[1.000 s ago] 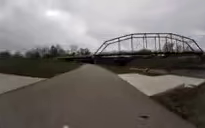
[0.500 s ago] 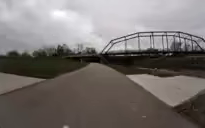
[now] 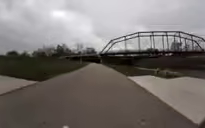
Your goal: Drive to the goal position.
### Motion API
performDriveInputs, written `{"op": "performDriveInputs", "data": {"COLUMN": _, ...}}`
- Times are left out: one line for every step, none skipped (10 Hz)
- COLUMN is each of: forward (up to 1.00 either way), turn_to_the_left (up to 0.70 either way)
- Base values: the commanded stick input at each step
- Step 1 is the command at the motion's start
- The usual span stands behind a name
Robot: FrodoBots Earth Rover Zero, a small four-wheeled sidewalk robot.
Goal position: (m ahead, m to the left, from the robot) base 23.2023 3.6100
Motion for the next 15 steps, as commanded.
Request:
{"op": "performDriveInputs", "data": {"forward": 1.0, "turn_to_the_left": 0.0}}
{"op": "performDriveInputs", "data": {"forward": 1.0, "turn_to_the_left": 0.0}}
{"op": "performDriveInputs", "data": {"forward": 1.0, "turn_to_the_left": 0.0}}
{"op": "performDriveInputs", "data": {"forward": 1.0, "turn_to_the_left": 0.0}}
{"op": "performDriveInputs", "data": {"forward": 1.0, "turn_to_the_left": 0.0}}
{"op": "performDriveInputs", "data": {"forward": 1.0, "turn_to_the_left": 0.0}}
{"op": "performDriveInputs", "data": {"forward": 1.0, "turn_to_the_left": 0.0}}
{"op": "performDriveInputs", "data": {"forward": 1.0, "turn_to_the_left": 0.0}}
{"op": "performDriveInputs", "data": {"forward": 1.0, "turn_to_the_left": 0.0}}
{"op": "performDriveInputs", "data": {"forward": 1.0, "turn_to_the_left": 0.0}}
{"op": "performDriveInputs", "data": {"forward": 1.0, "turn_to_the_left": 0.0}}
{"op": "performDriveInputs", "data": {"forward": 1.0, "turn_to_the_left": 0.0}}
{"op": "performDriveInputs", "data": {"forward": 1.0, "turn_to_the_left": 0.0}}
{"op": "performDriveInputs", "data": {"forward": 1.0, "turn_to_the_left": 0.0}}
{"op": "performDriveInputs", "data": {"forward": 1.0, "turn_to_the_left": 0.0}}
